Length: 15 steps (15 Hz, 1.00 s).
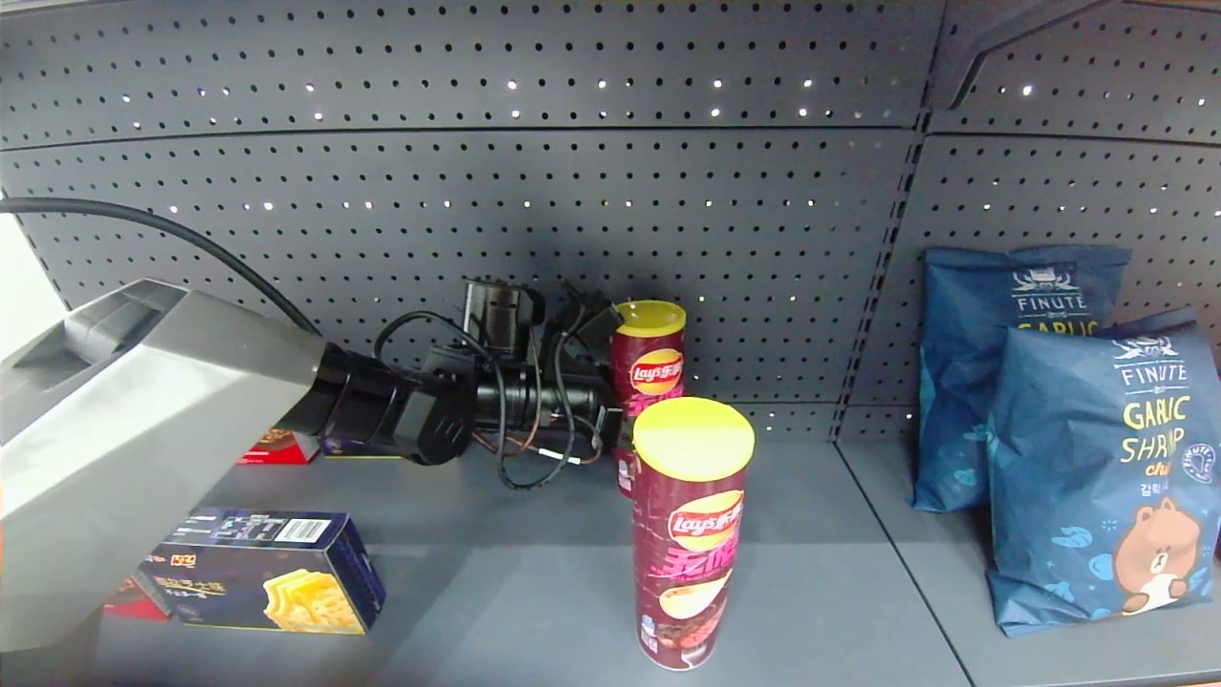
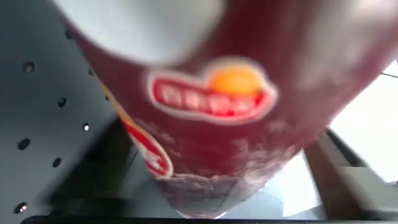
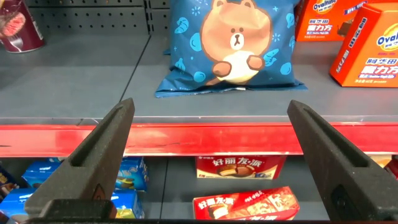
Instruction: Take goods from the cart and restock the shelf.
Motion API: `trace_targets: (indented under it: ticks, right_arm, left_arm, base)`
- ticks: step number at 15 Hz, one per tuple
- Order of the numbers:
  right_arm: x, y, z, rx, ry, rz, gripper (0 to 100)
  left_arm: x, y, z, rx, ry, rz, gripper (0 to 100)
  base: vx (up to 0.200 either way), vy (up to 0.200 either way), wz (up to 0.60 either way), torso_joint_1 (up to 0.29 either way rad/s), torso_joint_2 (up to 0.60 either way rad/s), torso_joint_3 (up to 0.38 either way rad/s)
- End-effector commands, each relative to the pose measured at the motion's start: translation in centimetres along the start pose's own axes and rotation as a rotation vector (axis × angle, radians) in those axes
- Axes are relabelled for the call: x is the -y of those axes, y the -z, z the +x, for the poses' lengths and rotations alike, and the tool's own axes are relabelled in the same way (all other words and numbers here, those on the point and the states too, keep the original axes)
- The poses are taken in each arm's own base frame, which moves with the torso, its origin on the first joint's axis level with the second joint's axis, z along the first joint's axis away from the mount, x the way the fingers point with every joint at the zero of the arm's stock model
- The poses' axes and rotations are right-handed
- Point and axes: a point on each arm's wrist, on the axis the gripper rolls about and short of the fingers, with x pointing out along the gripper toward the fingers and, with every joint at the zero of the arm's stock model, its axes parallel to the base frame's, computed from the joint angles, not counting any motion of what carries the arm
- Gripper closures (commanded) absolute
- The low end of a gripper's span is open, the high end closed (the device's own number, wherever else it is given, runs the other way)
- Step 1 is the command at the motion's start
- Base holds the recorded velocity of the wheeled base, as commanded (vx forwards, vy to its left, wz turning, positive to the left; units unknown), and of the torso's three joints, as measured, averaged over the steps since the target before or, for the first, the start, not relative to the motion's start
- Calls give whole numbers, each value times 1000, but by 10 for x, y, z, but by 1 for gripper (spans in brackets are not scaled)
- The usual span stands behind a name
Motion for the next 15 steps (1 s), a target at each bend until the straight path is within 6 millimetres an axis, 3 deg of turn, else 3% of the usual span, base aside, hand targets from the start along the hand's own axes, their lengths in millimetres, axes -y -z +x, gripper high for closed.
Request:
trace_targets:
  ticks: [1,6,10,15]
  right_arm:
    - [0,0,0,-1,0,0,0]
    - [0,0,0,-1,0,0,0]
    - [0,0,0,-1,0,0,0]
    - [0,0,0,-1,0,0,0]
  left_arm:
    - [1,1,-5,1,-8,-1,0]
    - [18,-7,-46,14,-84,4,0]
    - [40,-1,-95,-18,-222,-32,0]
    - [51,8,-92,-64,-406,-22,0]
  base:
    - [0,0,0,0,0,0]
    - [0,0,0,0,0,0]
    - [0,0,0,0,0,0]
    - [0,0,0,0,0,0]
